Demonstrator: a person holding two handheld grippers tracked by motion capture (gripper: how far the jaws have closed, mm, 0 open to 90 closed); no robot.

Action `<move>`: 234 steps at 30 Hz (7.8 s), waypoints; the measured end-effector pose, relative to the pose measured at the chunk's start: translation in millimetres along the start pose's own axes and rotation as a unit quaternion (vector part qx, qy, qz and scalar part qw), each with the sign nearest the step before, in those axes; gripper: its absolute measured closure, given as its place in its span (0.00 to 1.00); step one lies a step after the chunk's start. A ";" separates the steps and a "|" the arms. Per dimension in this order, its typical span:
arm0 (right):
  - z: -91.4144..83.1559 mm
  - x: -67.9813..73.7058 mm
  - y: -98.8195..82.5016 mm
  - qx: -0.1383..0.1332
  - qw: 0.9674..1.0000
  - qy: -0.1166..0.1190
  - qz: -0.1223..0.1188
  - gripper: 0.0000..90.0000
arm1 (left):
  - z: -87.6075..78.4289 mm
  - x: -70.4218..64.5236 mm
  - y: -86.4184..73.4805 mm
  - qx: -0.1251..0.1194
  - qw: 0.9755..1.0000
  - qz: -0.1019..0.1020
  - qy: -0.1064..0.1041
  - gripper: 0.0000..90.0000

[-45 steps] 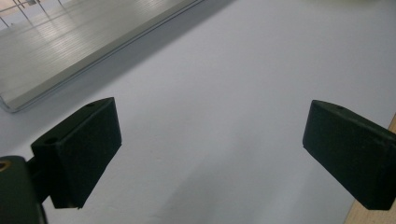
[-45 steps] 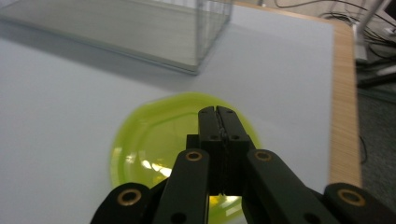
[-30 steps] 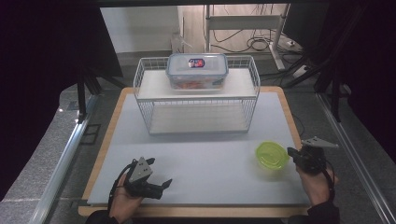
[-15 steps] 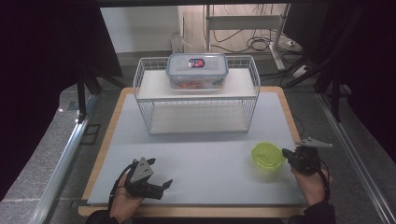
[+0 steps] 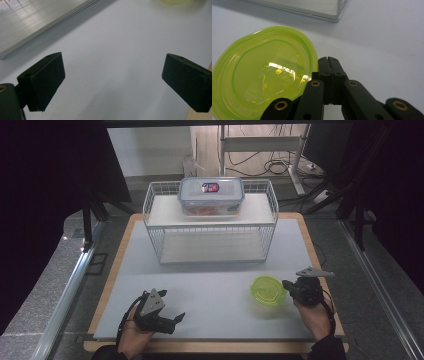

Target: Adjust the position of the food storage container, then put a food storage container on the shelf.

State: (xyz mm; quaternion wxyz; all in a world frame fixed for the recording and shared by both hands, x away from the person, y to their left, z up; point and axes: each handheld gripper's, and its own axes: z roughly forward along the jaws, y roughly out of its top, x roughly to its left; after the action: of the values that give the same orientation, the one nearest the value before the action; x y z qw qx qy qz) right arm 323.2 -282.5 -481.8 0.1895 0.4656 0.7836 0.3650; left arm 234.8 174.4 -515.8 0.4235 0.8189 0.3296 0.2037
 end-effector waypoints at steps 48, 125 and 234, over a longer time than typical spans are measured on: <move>10.3 79.4 -2.5 0.030 0.993 0.091 -0.071 0.99 | 1.5 -1.1 -0.2 0.007 1.000 0.005 0.004 0.05; 52.7 56.2 19.6 0.023 0.993 0.093 -0.071 0.27 | 4.7 -3.3 -0.9 0.020 1.000 0.019 0.000 0.05; 9.1 48.5 106.7 -0.037 0.934 0.335 0.116 0.94 | 2.6 -5.4 0.8 0.009 1.000 0.029 0.007 0.05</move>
State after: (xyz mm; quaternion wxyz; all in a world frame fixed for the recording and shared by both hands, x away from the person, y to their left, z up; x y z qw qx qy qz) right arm 368.1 -204.8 -405.9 -0.1111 0.3967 0.7280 0.5480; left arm 233.0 168.7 -516.9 0.4081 0.8304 0.3100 0.2187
